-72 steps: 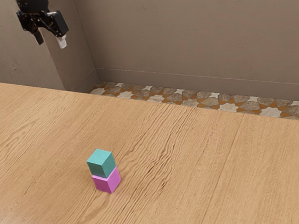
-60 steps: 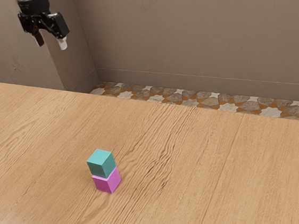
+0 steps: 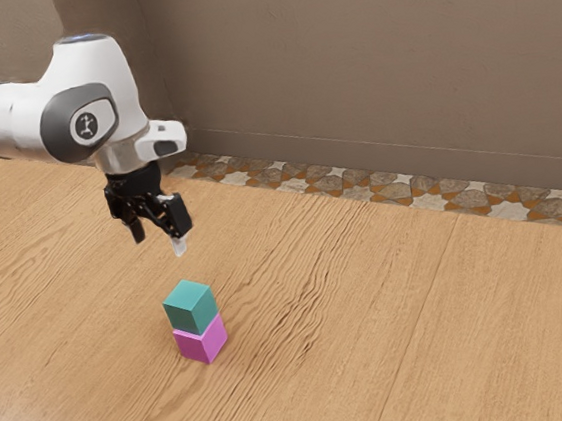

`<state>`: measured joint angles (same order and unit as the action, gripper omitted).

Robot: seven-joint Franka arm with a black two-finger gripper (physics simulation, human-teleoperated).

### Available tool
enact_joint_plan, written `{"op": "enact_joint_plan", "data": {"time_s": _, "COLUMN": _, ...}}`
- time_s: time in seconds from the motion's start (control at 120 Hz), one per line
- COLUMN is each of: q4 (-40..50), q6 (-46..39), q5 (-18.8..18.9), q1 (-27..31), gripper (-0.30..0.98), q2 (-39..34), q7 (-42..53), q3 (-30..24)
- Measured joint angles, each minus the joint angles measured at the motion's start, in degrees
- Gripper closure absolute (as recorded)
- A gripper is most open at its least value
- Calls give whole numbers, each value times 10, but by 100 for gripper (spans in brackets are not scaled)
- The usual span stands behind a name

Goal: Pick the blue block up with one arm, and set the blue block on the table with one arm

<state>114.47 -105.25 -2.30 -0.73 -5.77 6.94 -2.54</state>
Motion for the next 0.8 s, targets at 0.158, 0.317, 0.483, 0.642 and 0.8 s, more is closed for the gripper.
{"op": "enact_joint_plan", "data": {"time_s": 0.158, "q4": 88, "q6": -97, "q5": -3, "q1": 28, "gripper": 0, "q2": -13, "q7": -22, "q3": -1}}
{"op": "enact_joint_plan", "data": {"time_s": 0.317, "q4": 109, "q6": -152, "q5": -9, "q1": 25, "gripper": 0, "q2": 5, "q7": -43, "q3": -2}}
{"op": "enact_joint_plan", "data": {"time_s": 0.483, "q4": 129, "q6": -178, "q5": -11, "q1": 26, "gripper": 0, "q2": 20, "q7": -61, "q3": -2}}
{"op": "enact_joint_plan", "data": {"time_s": 0.642, "q4": 134, "q6": -189, "q5": -12, "q1": 26, "gripper": 0, "q2": 41, "q7": -73, "q3": -2}}
{"op": "enact_joint_plan", "data": {"time_s": 0.8, "q4": 133, "q6": -200, "q5": -12, "q1": 25, "gripper": 0, "q2": 68, "q7": -82, "q3": -2}}
